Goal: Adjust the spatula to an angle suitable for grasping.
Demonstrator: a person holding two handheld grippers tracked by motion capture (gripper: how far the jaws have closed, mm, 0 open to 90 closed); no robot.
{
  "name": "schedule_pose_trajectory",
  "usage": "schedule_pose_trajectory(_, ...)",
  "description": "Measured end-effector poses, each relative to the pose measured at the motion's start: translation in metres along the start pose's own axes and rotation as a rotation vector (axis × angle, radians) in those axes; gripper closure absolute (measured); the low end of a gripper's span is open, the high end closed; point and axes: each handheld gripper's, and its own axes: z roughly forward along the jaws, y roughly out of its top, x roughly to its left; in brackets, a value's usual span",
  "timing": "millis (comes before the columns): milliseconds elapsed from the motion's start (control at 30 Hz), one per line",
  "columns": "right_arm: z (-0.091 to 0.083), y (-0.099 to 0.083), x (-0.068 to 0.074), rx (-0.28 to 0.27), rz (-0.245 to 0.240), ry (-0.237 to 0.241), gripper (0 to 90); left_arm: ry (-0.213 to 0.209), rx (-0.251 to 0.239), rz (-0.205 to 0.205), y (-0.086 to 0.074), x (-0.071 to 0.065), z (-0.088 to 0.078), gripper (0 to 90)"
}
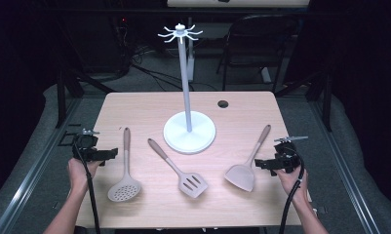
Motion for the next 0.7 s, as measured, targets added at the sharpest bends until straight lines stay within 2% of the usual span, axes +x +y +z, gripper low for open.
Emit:
schedule_pose_trajectory(267, 0.005, 0.003, 0.004, 0.006, 0.004, -0.005, 12.6, -0.001, -0.005, 0.009, 0.001, 0.001, 0.002, 1.8)
schedule_pose_trajectory(433, 0.014, 0.009, 0.008, 0.014, 0.025, -0.018, 15.5, -0.005, -0.003, 0.006, 0.002, 0.001, 0.003, 1.9)
schedule_pose_trajectory(467, 0.018, 0.013, 0.011, 0.011, 0.038, -0.038, 20.6, -0.002, -0.002, 0.009, 0.003, 0.0, 0.004, 1.9)
schedule_pose_trajectory(533, 0.021, 0.019, 0.014, -0.009, 0.049, -0.071, 25.5, 0.001, 0.015, 0.006, 0.003, 0.0, 0.006, 2.0)
schedule_pose_trajectory(633, 0.023, 0.025, 0.017, -0.016, 0.069, -0.075, 28.1, 0.002, 0.028, 0.004, 0.003, 0.0, 0.007, 2.3)
schedule_pose_trajectory(667, 0.025, 0.028, 0.018, -0.007, 0.069, -0.078, 29.8, 0.0, 0.033, -0.001, 0.003, 0.0, 0.007, 2.3)
schedule_pose_trajectory(700, 0.033, 0.032, 0.02, 0.015, 0.074, -0.103, 31.8, 0.001, 0.031, -0.002, 0.003, 0.001, 0.007, 2.6)
